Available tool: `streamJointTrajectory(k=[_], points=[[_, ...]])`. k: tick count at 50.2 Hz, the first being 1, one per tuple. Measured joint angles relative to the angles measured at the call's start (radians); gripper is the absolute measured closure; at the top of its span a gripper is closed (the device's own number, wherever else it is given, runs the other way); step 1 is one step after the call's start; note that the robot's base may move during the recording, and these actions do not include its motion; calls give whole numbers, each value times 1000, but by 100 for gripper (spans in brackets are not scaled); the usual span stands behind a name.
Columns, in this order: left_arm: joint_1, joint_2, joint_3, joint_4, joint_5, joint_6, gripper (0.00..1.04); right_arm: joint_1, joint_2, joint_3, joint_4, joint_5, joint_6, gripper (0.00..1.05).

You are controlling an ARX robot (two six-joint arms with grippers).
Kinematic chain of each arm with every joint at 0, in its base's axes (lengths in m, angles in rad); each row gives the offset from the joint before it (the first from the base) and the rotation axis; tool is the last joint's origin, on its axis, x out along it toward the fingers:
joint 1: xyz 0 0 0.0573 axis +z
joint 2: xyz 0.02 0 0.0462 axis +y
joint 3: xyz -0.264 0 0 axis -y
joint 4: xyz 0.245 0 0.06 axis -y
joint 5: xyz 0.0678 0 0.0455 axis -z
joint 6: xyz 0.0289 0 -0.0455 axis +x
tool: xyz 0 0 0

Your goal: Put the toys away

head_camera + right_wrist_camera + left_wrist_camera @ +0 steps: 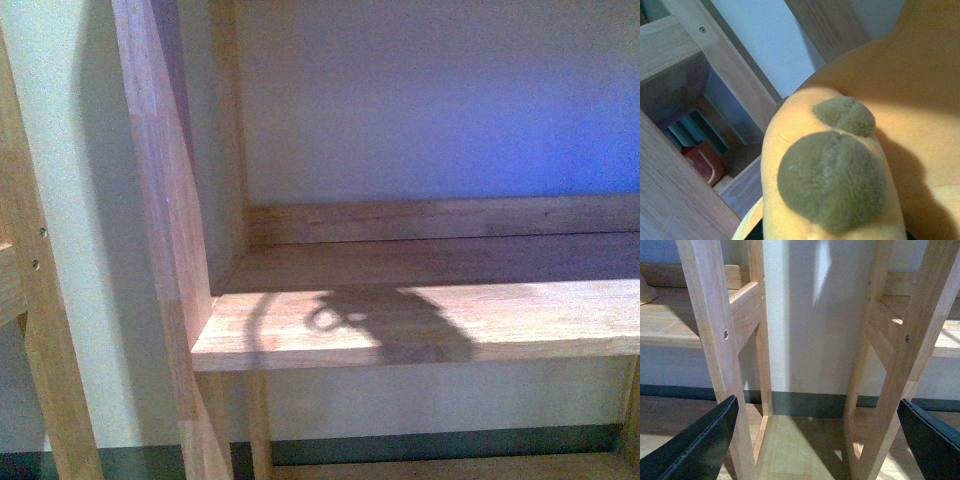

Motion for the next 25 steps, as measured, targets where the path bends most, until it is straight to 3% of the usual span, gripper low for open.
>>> streamJointTrajectory(k=[3,9,11,25], points=[[0,0,0,0,0,0,6,0,0,0,0,0,8,86],[0,0,0,0,0,0,6,0,0,0,0,4,16,73],[0,0,0,0,0,0,6,0,0,0,-1,7,19,60],[0,0,0,0,0,0,6,0,-81,-165,85,22,12,23]])
